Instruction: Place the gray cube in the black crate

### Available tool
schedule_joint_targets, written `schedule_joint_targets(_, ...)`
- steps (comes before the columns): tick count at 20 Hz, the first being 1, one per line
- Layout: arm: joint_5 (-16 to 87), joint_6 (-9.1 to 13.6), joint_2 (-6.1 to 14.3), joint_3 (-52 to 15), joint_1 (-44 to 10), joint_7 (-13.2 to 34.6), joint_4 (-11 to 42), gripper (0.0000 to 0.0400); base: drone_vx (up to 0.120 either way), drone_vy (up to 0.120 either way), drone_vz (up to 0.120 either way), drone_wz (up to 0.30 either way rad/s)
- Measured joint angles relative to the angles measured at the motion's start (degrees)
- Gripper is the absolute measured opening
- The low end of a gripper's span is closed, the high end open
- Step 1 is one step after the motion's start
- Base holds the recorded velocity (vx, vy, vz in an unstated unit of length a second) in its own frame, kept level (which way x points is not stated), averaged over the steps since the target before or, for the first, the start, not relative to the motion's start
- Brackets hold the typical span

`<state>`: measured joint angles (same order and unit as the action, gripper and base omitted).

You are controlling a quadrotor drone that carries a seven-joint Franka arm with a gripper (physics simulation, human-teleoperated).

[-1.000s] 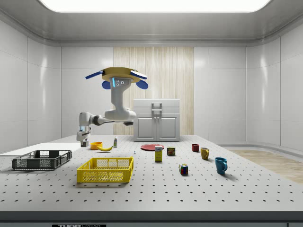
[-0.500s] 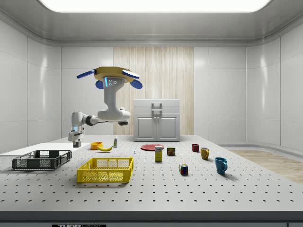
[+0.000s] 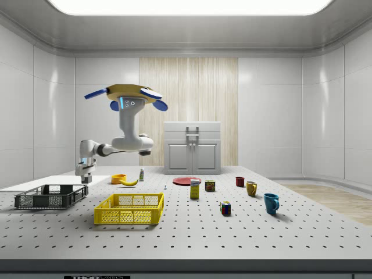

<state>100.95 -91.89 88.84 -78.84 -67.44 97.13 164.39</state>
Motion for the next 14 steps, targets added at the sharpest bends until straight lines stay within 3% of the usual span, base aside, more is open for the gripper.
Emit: schedule_joint_targets(14, -0.16, -0.39, 0.41, -0.06, -0.09, 0.06, -0.01, 0.0250, 0.120, 0.000, -0.003, 0.000)
